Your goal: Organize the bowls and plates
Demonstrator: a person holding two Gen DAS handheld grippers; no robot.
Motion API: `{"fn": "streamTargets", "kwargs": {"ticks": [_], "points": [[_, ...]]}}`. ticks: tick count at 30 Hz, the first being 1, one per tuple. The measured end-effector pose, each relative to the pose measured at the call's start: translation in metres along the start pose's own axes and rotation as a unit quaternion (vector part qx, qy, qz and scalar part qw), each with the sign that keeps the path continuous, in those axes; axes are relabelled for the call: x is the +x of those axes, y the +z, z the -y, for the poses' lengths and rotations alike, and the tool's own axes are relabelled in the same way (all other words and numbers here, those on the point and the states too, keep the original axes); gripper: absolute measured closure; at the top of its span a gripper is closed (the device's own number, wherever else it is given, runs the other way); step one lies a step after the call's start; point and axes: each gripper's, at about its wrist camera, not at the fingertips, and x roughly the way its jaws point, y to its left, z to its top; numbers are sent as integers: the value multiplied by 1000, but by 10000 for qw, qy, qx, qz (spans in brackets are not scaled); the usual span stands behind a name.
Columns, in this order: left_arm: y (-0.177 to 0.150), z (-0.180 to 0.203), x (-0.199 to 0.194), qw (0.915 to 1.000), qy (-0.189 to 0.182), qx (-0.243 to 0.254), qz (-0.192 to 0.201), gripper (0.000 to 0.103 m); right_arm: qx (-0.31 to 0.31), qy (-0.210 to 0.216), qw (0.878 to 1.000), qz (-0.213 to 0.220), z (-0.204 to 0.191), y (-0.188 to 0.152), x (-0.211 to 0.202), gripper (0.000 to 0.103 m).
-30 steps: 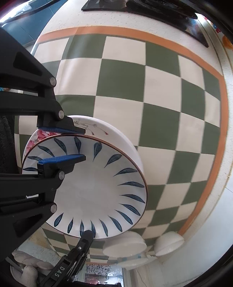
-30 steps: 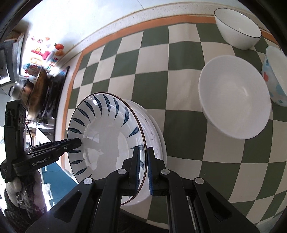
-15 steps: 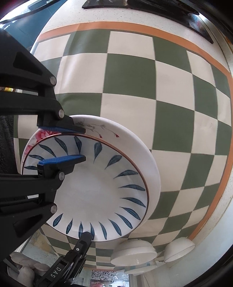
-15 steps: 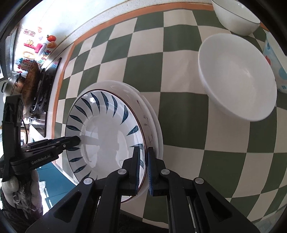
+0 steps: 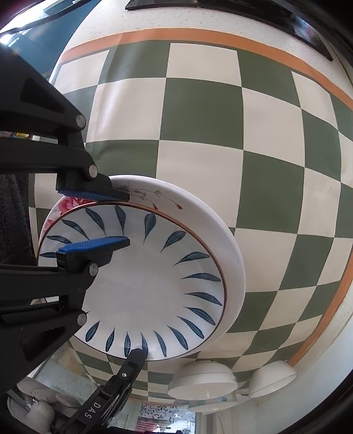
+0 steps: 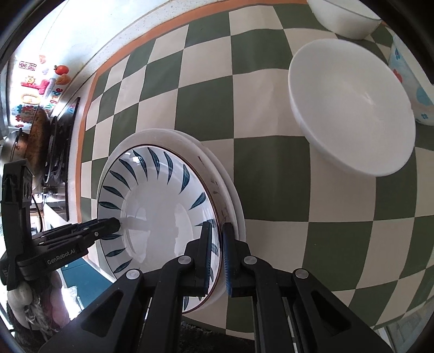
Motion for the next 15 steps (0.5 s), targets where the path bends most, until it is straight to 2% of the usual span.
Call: {"fn": "streamTargets", "kwargs": {"ticks": [5,9,15], "points": [[4,-12,-6,9997,-177,-153,-9,80,100,-54,9999,-13,-1,1,0,93],[-2,-16,-15,9998,-123,-147,77,80,139,-128,9998,1,-1,0,-3,93],[-22,-6,-43,9979,176,81,616,80,127,-201,9992,308,-8,-4,-28,93]]}}
